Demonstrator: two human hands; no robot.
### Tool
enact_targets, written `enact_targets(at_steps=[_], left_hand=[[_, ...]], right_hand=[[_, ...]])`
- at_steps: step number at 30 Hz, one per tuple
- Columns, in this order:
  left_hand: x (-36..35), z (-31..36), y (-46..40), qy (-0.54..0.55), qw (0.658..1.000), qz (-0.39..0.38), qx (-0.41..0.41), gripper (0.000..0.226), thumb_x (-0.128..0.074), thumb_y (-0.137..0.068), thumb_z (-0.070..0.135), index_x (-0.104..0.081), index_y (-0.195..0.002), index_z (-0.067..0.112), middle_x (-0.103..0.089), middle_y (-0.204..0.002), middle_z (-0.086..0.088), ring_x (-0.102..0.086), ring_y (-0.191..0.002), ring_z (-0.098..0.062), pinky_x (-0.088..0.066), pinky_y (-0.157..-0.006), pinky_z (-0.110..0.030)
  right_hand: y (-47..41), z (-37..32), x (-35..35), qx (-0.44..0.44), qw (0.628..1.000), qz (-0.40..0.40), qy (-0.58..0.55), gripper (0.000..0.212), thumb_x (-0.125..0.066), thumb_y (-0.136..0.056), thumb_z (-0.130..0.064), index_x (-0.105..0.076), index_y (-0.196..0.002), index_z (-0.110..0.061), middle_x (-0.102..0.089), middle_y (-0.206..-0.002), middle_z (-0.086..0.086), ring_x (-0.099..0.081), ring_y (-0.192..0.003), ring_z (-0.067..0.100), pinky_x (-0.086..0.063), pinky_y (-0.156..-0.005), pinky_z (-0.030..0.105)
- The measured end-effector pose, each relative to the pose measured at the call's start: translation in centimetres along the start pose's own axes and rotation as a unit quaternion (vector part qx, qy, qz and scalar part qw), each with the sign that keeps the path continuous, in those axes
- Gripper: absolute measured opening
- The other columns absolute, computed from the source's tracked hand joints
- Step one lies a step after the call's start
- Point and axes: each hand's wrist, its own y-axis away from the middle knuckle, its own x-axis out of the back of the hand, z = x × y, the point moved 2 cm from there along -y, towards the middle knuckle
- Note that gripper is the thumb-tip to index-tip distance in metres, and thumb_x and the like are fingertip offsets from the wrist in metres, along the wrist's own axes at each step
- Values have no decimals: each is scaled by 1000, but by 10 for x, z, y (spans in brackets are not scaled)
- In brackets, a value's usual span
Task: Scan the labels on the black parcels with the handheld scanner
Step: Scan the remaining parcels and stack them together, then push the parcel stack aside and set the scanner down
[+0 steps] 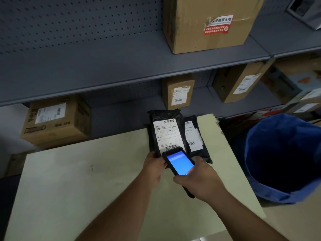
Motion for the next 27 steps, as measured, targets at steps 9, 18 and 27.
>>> enact_targets(at_steps=[9,18,27], left_hand=[[-31,-11,-14,29,999,19,29,35,-65,-94,-3,-70,-127,7,-78,-119,-8,-76,-102,-17,-59,-74,-21],[-45,-14,-19,11,999,14,49,32,-62,-96,-3,-71,-125,7,-78,-113,-6,-75,-99,-16,-58,-76,-22],[-45,-7,-9,24,998,26,55,23,-61,-101,11,-72,-120,15,-78,-111,0,-72,-98,-9,-55,-70,-16]], right_hand=[[-8,19,21,-13,1000,3,-18,41,-81,-72,-29,-51,-98,-17,-63,-79,2,-57,-50,18,-48,-48,28],[-12,32,29,-23,999,7,-24,42,-80,-72,-29,-53,-102,-21,-73,-86,9,-60,-50,18,-52,-50,31],[-9,31,27,-16,1000,8,-17,42,-80,-73,-29,-52,-102,-22,-70,-82,5,-60,-49,17,-50,-49,29]])
